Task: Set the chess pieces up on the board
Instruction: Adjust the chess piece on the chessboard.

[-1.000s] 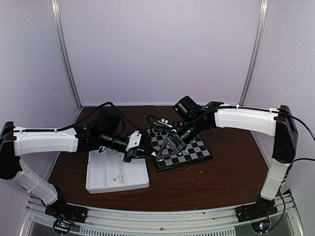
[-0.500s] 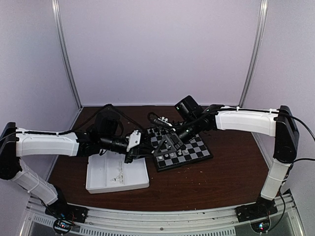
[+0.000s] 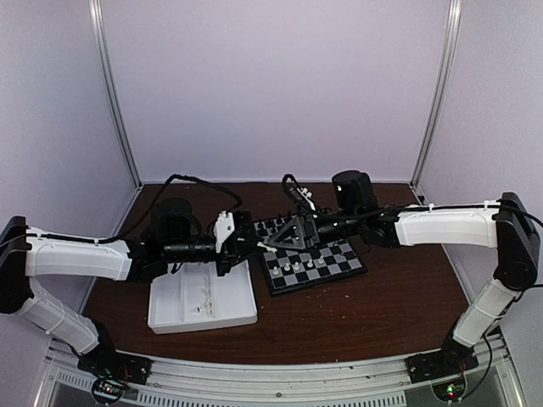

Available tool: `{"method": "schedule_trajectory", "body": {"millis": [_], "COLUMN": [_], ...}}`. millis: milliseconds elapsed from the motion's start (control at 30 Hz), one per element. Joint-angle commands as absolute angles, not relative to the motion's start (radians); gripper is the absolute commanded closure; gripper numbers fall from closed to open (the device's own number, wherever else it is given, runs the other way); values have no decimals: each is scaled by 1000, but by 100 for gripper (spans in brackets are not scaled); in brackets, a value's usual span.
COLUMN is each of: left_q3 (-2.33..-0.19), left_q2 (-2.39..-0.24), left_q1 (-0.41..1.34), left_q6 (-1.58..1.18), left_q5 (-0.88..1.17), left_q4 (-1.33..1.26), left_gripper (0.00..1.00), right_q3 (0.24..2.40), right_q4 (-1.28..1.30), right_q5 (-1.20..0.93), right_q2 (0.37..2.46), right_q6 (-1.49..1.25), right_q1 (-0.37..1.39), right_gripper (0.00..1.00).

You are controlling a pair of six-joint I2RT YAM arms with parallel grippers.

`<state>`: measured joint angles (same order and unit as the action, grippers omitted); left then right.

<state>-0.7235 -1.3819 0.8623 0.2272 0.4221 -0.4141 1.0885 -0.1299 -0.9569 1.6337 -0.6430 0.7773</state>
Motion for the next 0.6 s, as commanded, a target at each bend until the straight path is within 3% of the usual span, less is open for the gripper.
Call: {"method": "schedule_trajectory", "body": {"millis": [0,300,467,567], "left_q3": [-706,-693,-689,-689], "left_q2": [-1352,-1350,-1344,-1342], "left_q1": [864,864,863,863], "left_q6": [159,139,137,137], "left_q5": [382,362,314,302], "left_q4": [-565,-610,-612,-616], "left_gripper": [93,91,91,91], "right_q3": [1051,1052,1034,1027], "right_q4": [-337,-358,-438,-439], "right_q5": [-834,-863,-903,-910], "right_q2": [1586,1610,1613,1615], "right_q6": [-781,-807,-847,-848], "right_q1": [773,773,774,776], "right_gripper": [57,61,55,57]}}
